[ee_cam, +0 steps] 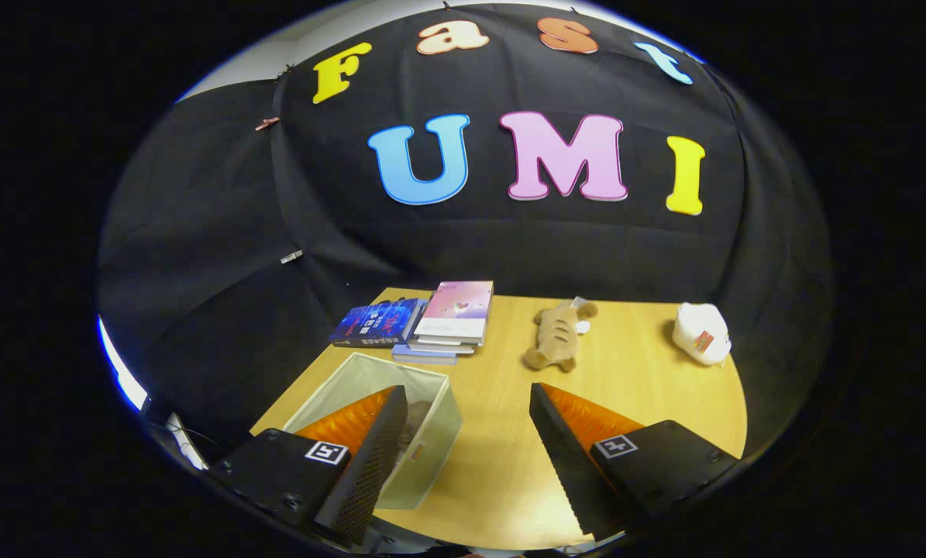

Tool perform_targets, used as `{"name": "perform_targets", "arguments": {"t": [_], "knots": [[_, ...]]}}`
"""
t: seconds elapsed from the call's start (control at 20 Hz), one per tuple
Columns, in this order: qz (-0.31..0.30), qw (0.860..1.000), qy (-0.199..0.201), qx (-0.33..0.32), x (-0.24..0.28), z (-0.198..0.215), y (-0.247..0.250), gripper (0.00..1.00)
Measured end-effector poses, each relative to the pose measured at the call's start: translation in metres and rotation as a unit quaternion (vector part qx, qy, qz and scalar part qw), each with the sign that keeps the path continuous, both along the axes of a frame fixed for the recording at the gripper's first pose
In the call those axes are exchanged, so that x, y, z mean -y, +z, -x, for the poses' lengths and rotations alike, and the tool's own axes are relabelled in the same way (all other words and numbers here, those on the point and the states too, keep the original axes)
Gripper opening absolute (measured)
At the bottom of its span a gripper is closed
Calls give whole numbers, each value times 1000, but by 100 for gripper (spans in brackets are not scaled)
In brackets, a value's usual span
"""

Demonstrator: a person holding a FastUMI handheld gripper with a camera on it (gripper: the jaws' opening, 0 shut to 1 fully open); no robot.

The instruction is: Open the storage box then place both shoes into the box .Put the left shoe in first, then the right shoe, with the right side of both shoes facing outward in a uniform manner.

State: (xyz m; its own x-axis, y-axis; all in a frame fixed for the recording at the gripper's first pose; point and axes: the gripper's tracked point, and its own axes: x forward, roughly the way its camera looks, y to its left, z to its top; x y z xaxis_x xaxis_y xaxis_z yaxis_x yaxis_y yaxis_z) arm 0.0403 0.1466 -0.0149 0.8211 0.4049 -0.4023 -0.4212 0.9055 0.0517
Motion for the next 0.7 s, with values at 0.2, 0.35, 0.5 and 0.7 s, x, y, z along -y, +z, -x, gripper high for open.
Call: {"name": "perform_targets", "arguments": {"t": [0.2,0.35,0.5,0.7], "knots": [[1,996,0,84,50,-15,38,98],[-17,993,-6,119,83,-22,59,99],[-27,991,-22,131,115,-25,71,98],[-42,988,-45,142,145,-25,87,98]]}}
